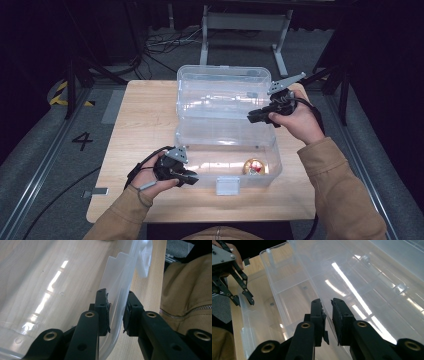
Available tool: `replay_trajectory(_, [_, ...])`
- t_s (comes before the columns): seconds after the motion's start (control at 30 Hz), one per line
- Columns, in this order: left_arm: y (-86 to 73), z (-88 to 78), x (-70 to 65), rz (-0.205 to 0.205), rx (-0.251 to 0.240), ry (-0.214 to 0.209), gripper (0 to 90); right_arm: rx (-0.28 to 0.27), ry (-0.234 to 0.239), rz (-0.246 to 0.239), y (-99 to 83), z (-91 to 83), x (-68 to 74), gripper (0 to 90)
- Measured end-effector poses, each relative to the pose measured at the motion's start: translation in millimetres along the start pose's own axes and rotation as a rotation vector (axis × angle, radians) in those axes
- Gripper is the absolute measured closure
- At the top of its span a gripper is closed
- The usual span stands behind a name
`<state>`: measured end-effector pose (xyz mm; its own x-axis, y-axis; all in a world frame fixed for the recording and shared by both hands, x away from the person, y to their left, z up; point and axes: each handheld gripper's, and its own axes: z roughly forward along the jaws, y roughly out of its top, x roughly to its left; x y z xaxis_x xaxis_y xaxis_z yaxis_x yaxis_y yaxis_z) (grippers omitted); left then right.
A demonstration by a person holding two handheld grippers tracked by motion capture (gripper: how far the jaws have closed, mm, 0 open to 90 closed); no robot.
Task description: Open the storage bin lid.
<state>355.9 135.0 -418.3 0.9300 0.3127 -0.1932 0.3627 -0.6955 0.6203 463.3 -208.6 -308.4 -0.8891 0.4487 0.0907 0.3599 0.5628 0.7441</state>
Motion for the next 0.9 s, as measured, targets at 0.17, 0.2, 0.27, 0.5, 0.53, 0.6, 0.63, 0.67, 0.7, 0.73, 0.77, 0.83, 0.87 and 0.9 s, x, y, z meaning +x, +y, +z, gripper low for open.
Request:
replay_trajectory(0.17, [0.0, 0.2, 0.0, -0.002, 0.0, -0.001, 76.5, 0.0, 0.005, -0.008, -1.8, -1.9, 3.3, 79.7])
replay_trajectory(0.2, [0.0, 0.2, 0.0, -0.002, 0.0, -0.001, 76.5, 0.0, 0.005, -0.008, -1.8, -1.9, 3.3, 79.7])
replay_trajectory(0.27, [-0.1, 0.7, -0.1, -0.003, -0.002, -0.002, 76.5, -0.001, 0.004, -0.011, -2.8, -2.7, 5.0, 79.9])
replay_trajectory(0.5, [0.0, 1.1, 0.0, -0.005, 0.0, -0.002, 76.5, -0.001, 0.009, -0.016, -5.6, -5.3, 10.0, 80.1])
replay_trajectory(0.53, [0.0, 1.3, 0.1, -0.005, -0.002, -0.003, 76.4, 0.001, 0.011, -0.019, -5.9, -5.7, 10.4, 80.2])
replay_trajectory(0.6, [0.0, 1.4, 0.1, -0.006, -0.002, -0.003, 76.4, 0.001, 0.012, -0.018, -6.4, -6.2, 11.6, 80.3])
replay_trajectory(0.63, [0.0, 1.4, 0.0, -0.007, 0.0, -0.002, 76.4, 0.001, 0.014, -0.02, -6.7, -6.4, 12.0, 80.3])
replay_trajectory(0.67, [0.0, 1.4, 0.2, -0.006, 0.0, -0.002, 76.4, 0.001, 0.014, -0.02, -7.0, -6.6, 12.5, 80.3])
replay_trajectory(0.7, [0.0, 1.7, 0.2, -0.006, -0.002, -0.003, 76.4, 0.001, 0.014, -0.022, -7.5, -7.0, 13.2, 80.4])
replay_trajectory(0.73, [0.0, 1.8, 0.3, -0.005, -0.002, -0.004, 76.4, 0.002, 0.016, -0.021, -7.9, -7.4, 13.9, 80.5])
replay_trajectory(0.77, [-0.1, 1.9, 0.3, -0.006, -0.003, -0.004, 76.4, 0.002, 0.017, -0.024, -8.4, -7.7, 14.3, 80.5])
replay_trajectory(0.83, [0.0, 1.9, 0.3, -0.006, -0.003, -0.004, 76.4, 0.001, 0.019, -0.025, -9.2, -8.2, 15.5, 80.5])
replay_trajectory(0.87, [0.0, 2.0, 0.3, -0.006, -0.003, -0.004, 76.4, 0.001, 0.02, -0.028, -9.4, -8.3, 15.9, 80.6])
replay_trajectory(0.9, [0.0, 2.0, 0.3, -0.006, -0.003, -0.004, 76.4, 0.001, 0.02, -0.028, -9.4, -8.3, 15.9, 80.6])
